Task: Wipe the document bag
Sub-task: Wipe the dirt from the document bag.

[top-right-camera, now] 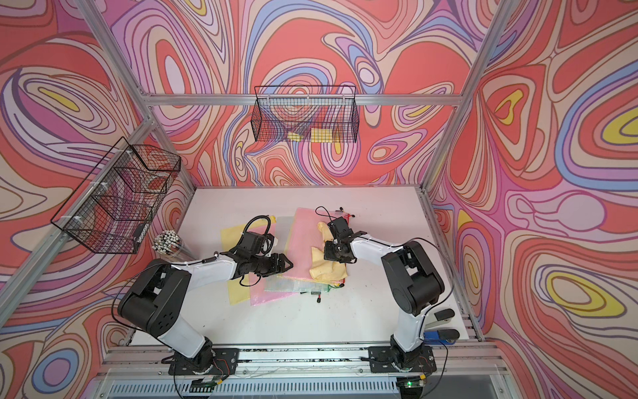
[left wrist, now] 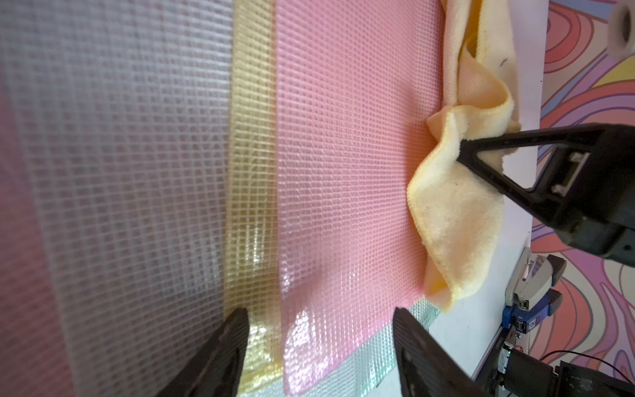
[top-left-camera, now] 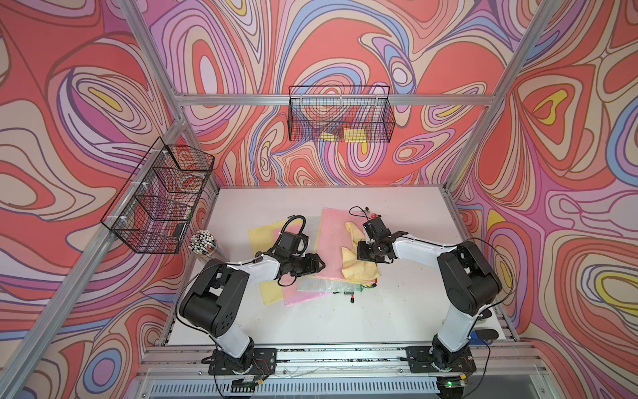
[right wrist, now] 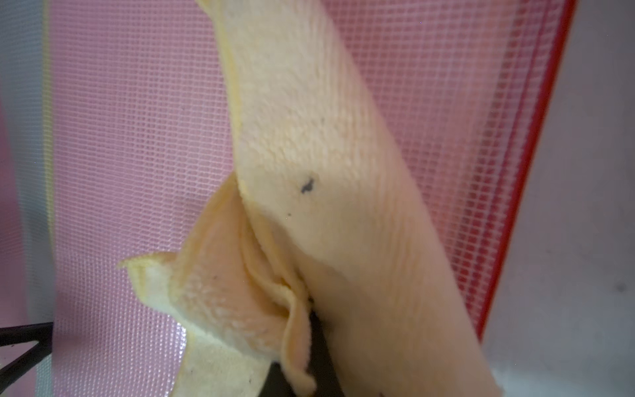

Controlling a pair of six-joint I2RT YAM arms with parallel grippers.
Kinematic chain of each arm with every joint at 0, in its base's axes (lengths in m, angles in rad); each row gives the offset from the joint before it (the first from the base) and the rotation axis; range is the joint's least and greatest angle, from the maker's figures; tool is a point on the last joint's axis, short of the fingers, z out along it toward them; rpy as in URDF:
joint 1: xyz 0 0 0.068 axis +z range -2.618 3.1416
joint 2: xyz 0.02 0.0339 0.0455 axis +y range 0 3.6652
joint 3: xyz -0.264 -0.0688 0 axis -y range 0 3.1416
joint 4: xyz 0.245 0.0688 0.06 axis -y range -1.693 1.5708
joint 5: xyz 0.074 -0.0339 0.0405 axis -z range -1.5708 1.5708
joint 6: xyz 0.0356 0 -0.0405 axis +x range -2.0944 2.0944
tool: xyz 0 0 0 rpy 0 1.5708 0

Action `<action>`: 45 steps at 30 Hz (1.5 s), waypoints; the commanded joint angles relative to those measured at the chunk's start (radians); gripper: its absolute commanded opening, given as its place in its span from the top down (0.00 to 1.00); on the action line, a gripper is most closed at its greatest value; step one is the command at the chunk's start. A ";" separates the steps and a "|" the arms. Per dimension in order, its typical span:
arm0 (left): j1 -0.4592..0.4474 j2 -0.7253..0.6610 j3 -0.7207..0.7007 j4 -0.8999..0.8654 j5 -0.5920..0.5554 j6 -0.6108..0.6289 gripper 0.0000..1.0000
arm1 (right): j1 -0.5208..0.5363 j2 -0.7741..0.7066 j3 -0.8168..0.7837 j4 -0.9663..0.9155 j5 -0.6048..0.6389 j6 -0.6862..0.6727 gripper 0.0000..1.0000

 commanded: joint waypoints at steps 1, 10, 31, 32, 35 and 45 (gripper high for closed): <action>-0.012 0.017 -0.009 0.046 0.029 -0.024 0.34 | 0.006 0.022 -0.014 0.002 -0.011 0.011 1.00; -0.020 -0.005 -0.008 0.056 0.059 -0.036 0.48 | 0.007 0.032 -0.008 -0.005 -0.012 0.002 1.00; -0.029 -0.012 -0.008 0.023 0.037 -0.030 1.00 | 0.111 -0.005 0.182 0.031 -0.259 -0.063 1.00; -0.030 -0.011 -0.010 0.029 0.037 -0.032 1.00 | 0.123 0.017 0.191 0.051 -0.280 -0.051 1.00; -0.035 -0.010 -0.011 0.034 0.031 -0.036 1.00 | 0.133 0.072 0.177 0.130 -0.320 -0.002 1.00; -0.036 -0.006 -0.008 0.026 0.021 -0.034 1.00 | 0.135 0.140 0.055 0.264 -0.389 0.090 1.00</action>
